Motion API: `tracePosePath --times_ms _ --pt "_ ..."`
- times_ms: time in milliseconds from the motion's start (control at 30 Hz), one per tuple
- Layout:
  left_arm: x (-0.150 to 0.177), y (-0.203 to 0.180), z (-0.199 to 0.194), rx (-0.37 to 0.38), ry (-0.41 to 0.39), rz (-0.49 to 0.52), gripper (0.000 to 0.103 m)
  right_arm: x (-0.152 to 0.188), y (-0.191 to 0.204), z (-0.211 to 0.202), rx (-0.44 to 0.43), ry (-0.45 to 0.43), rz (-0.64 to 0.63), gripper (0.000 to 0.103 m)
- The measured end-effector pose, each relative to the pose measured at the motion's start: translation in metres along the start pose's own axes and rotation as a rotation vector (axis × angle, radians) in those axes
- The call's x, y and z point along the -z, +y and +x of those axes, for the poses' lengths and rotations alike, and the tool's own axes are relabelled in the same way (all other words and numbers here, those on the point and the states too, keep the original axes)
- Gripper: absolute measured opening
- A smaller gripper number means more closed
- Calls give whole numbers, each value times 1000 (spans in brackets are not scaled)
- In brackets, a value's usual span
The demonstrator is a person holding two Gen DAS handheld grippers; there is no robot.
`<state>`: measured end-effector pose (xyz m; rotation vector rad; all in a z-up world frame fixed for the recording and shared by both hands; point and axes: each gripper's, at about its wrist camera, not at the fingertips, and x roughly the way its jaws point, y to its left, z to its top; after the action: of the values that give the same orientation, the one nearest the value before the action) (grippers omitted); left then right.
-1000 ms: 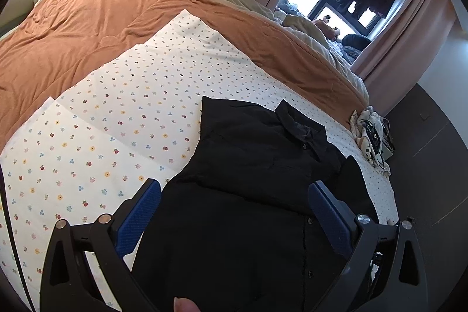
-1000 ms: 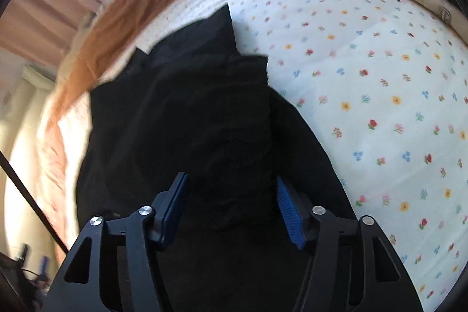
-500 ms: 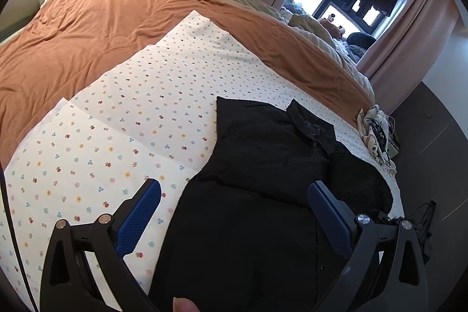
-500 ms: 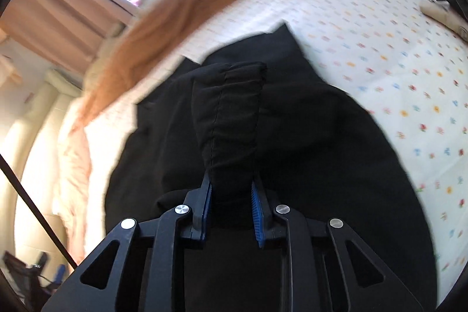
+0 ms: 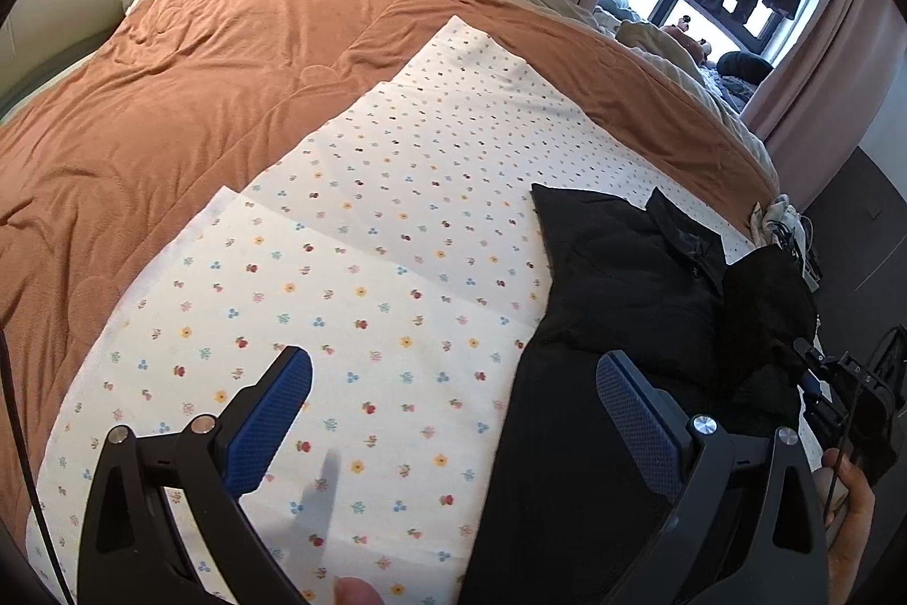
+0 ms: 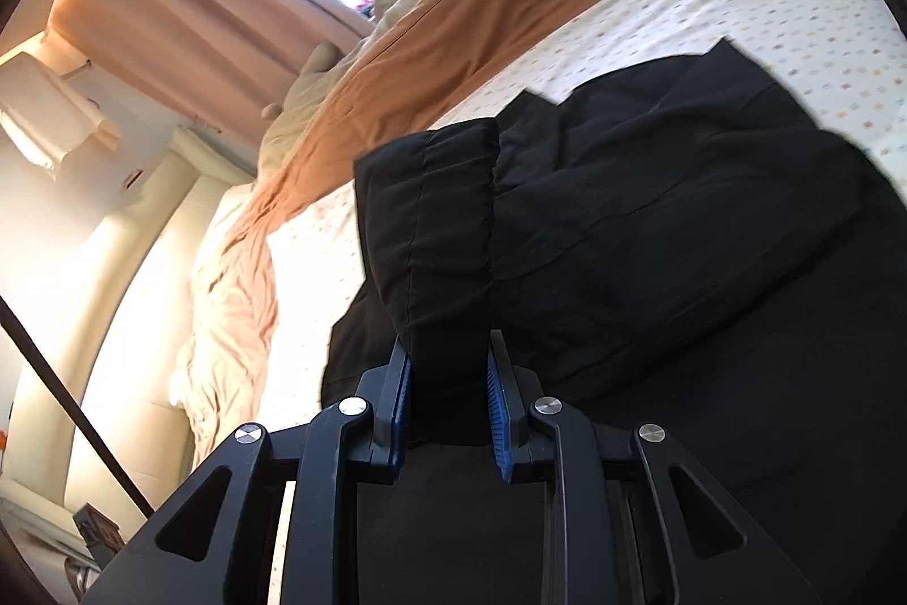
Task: Fold large clothes
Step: 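Grasp the shirt hem with the right gripper and fold it toward the collar, then open the right gripper and raise both tools above the folded shirt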
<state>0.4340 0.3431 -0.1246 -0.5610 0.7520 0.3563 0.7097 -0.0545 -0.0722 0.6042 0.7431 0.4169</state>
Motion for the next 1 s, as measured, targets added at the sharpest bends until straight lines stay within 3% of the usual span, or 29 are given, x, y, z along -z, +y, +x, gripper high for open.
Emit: tracePosePath --times_ms 167,200,233,300,567,833,967,1000 --pt "-5 17 -2 -16 -12 -24 103 1 -3 63 -102 64 -11 28" --pt "-4 18 -1 -18 -12 -23 103 5 2 72 -138 94 -11 37" --pt "-5 18 -1 -20 -11 -20 103 5 3 79 -154 106 -14 53" --pt "-6 18 1 -26 -9 -13 103 7 9 86 -164 112 -46 65" --pt "-7 -12 -6 -5 -18 18 103 -5 -11 70 -108 94 -63 65" --pt "-1 -54 -32 30 -66 85 103 5 -3 -12 -25 29 -90 65" --pt "3 -74 -58 53 -140 113 103 7 -3 -48 41 13 -141 66" --pt "2 -78 -64 53 -164 117 103 8 -5 -57 49 4 -140 71"
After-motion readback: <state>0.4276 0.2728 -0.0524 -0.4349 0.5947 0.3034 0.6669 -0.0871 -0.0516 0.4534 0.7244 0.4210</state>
